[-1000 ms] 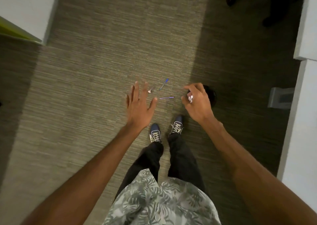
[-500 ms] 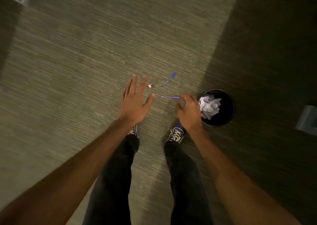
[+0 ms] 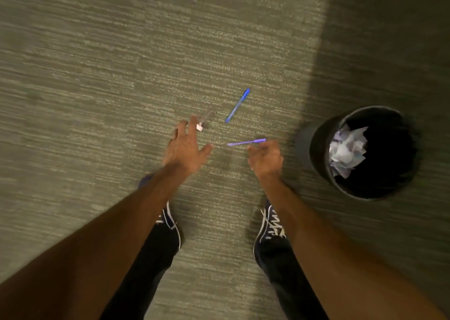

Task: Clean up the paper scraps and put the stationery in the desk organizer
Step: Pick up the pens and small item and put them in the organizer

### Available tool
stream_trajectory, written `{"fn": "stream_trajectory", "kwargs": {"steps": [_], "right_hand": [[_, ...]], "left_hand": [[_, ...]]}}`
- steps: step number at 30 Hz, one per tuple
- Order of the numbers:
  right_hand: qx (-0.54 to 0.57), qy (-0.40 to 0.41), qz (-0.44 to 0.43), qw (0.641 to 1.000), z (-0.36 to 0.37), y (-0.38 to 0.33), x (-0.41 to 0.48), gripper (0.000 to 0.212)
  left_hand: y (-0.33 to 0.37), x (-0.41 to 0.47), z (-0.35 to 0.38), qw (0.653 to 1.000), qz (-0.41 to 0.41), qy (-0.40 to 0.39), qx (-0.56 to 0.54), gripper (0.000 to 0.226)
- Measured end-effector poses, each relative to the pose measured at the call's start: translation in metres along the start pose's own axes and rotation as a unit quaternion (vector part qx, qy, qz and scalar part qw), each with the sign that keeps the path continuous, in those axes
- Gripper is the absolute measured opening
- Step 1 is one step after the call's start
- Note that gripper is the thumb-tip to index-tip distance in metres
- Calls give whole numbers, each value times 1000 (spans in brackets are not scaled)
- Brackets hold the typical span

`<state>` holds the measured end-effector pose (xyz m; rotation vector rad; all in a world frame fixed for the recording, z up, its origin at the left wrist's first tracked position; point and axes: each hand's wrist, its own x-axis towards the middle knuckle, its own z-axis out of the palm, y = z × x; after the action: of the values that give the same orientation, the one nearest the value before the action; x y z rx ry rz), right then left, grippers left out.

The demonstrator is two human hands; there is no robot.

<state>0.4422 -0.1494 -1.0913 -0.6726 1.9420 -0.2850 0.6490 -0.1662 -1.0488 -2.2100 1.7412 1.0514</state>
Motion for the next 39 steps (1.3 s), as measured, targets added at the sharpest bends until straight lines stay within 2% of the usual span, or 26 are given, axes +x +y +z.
{"fn": "stream_trajectory", "kwargs": {"steps": [2,6,10,13,17,19,21,22,26,30,33,39], "right_hand": [[51,6,48,998,27,19,35,55],[79,20,98,992,63,44,84,63],[127,124,154,972,84,41,109,58],[88,144,189,967,90,31,120,56],[120,71,153,978,90,36,130,56],[122,96,137,978,91,31,129,40],[110,161,89,977,88,15,124,22],[115,165,58,978,87,6,122,18],[160,75,5,984,78,-24,122,7],[54,96,-44,993,83,-53,139,23],[49,103,-26,993,95,-65,155,25],[-6,141,6,990,122,-64,171,53]], "left_hand": [[-13,30,22,1000,2,-8,4,91],[-29,79,56,1000,-10,3,-3,88],[-33,108,74,999,-14,38,7,69],[-31,123,81,999,-20,34,17,64],[-29,134,83,999,-5,18,35,47],[-28,135,79,1000,0,15,23,38],[-25,132,73,999,-2,29,-14,31],[-23,129,70,998,-6,38,-43,28],[-19,119,58,979,-31,20,-202,18],[-15,111,46,934,-50,16,-353,18],[-14,110,43,911,-59,19,-409,19],[-15,108,41,870,-76,17,-486,21]]}}
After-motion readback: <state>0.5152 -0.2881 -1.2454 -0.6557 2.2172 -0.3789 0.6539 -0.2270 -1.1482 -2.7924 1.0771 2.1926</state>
